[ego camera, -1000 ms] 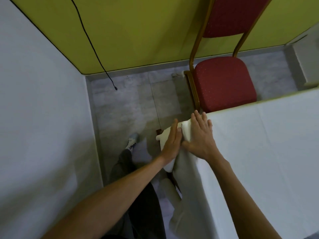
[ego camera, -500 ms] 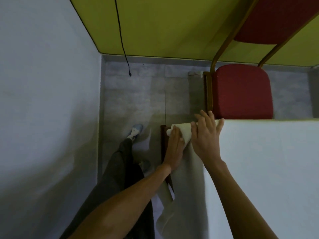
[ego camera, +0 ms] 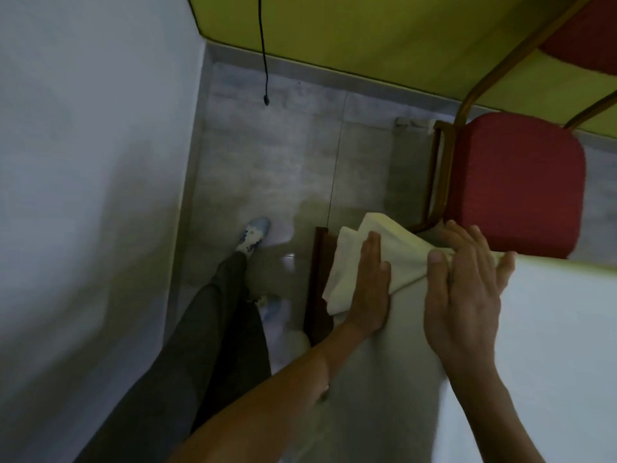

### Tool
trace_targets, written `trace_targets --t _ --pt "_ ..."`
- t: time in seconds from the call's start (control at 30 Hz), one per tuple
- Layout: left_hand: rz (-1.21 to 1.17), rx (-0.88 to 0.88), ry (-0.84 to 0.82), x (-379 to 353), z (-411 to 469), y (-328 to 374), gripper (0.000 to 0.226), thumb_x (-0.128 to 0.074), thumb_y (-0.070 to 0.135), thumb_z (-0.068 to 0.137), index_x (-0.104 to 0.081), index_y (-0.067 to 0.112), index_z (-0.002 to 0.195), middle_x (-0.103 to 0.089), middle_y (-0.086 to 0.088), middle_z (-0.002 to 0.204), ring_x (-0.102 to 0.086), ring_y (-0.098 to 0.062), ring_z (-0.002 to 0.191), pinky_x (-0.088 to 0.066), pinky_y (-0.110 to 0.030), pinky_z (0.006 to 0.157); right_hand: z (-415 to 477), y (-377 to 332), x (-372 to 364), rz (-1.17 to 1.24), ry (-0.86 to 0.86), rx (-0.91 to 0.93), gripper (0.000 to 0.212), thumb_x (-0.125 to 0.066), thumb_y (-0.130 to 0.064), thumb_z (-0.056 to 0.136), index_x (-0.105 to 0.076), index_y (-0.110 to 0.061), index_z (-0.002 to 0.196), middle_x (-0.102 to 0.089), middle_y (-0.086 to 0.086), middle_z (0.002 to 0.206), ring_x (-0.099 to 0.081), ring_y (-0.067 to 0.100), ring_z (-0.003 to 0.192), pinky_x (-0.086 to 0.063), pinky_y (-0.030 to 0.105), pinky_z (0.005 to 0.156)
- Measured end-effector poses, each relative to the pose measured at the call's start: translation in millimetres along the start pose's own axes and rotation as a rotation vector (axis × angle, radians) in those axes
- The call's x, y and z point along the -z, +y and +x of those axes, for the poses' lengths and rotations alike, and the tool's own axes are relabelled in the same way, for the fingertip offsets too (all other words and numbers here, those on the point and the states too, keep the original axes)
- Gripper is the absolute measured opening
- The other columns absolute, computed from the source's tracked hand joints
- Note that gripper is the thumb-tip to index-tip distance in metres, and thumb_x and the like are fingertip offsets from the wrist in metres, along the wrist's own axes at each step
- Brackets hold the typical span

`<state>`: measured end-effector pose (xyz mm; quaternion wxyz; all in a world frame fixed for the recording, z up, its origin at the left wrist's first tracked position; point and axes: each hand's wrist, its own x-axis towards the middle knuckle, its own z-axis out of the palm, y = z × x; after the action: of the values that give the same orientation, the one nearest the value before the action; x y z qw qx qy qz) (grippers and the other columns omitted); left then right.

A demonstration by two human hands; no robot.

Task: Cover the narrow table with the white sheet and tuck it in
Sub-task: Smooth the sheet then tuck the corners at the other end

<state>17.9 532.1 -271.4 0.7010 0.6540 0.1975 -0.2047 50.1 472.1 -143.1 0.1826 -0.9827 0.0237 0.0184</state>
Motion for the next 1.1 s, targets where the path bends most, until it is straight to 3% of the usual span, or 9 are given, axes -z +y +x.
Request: trace_targets --t 0.17,0.3,0.47,0.6,0.67,0.77,0.83,0.97,1.1 --pt "-0.075 0.132 -0.054 22 4 -9 0.063 -0.027 0.069 0.092 -0.003 0.043 0.145 -0.006 0.001 0.163 -0.015 -0.011 0.148 -0.017 -0.048 0.121 -2 -4 1 0.036 -0.009 -0.013 0.035 -0.036 -0.026 0.104 -0.059 -0.008 0.125 -0.055 0.008 0.143 -0.034 0.022 0.147 -0.005 0.058 0.122" --pt "0.112 -0.071 0.021 36 6 36 0.049 -0.023 0.030 0.108 -0.012 0.023 0.155 -0.009 0.013 0.159 -0.004 0.020 0.138 -0.005 -0.015 0.117 0 -6 3 0.066 -0.012 -0.034 0.035 -0.038 -0.024 0.103 -0.057 -0.009 0.129 -0.053 0.008 0.145 -0.033 0.021 0.147 -0.005 0.057 0.123" --pt "0.282 -0.408 -0.156 15 17 44 0.051 -0.029 0.017 0.104 -0.021 0.016 0.154 -0.018 0.000 0.162 -0.009 -0.016 0.151 -0.012 -0.048 0.122 -1 -5 3 0.061 -0.005 -0.020 0.037 -0.037 -0.023 0.103 -0.058 -0.007 0.130 -0.053 0.009 0.146 -0.034 0.022 0.147 -0.005 0.056 0.123" --pt "0.203 -0.159 -0.136 19 38 27 0.046 -0.038 0.017 0.106 -0.028 0.014 0.151 -0.024 -0.006 0.160 -0.016 -0.018 0.148 -0.012 -0.029 0.120 -2 -3 0 0.047 -0.006 -0.042 0.038 -0.039 -0.024 0.103 -0.056 -0.010 0.135 -0.053 0.007 0.146 -0.033 0.020 0.147 -0.004 0.056 0.123" --pt "0.249 -0.073 -0.143 30 53 2 0.045 -0.037 0.021 0.106 -0.030 0.011 0.150 -0.027 -0.010 0.158 -0.021 -0.023 0.147 -0.014 -0.042 0.122 0 -2 0 0.053 -0.008 -0.040 0.040 -0.038 -0.026 0.104 -0.056 -0.010 0.136 -0.053 0.006 0.146 -0.033 0.019 0.147 -0.005 0.057 0.123" --pt "0.204 0.016 0.014 53 62 -15 0.059 -0.022 0.049 0.103 -0.030 0.015 0.150 -0.030 -0.002 0.157 -0.023 -0.001 0.142 -0.019 -0.049 0.120 0 -3 -1 0.054 -0.005 -0.035 0.041 -0.039 -0.026 0.104 -0.056 -0.009 0.137 -0.053 0.007 0.146 -0.033 0.020 0.147 -0.007 0.058 0.122" --pt "0.209 -0.111 0.054 58 46 5 0.058 -0.018 0.043 0.103 -0.028 0.014 0.152 -0.024 0.002 0.159 -0.016 0.002 0.145 -0.016 -0.046 0.121 -1 -3 0 0.069 0.000 -0.042 0.042 -0.040 -0.025 0.103 -0.056 -0.010 0.139 -0.052 0.007 0.148 -0.032 0.020 0.148 -0.006 0.057 0.123" --pt "0.277 -0.558 -0.123 35 -1 45 0.048 -0.031 0.016 0.104 -0.028 0.009 0.151 -0.024 -0.006 0.160 -0.013 -0.021 0.150 -0.013 -0.046 0.122 0 -2 -1 0.104 0.003 -0.032 0.043 -0.040 -0.023 0.104 -0.051 -0.012 0.144 -0.042 0.005 0.155 -0.024 0.019 0.151 -0.004 0.059 0.123" --pt "0.344 -0.619 -0.135 18 8 27 0.050 -0.045 0.014 0.101 -0.032 0.003 0.148 -0.028 -0.009 0.159 -0.021 -0.023 0.148 -0.025 -0.053 0.116 0 -6 -1 0.145 0.032 -0.038 0.041 -0.039 -0.021 0.104 -0.051 -0.011 0.142 -0.039 -0.001 0.154 -0.023 0.019 0.152 -0.003 0.058 0.123"
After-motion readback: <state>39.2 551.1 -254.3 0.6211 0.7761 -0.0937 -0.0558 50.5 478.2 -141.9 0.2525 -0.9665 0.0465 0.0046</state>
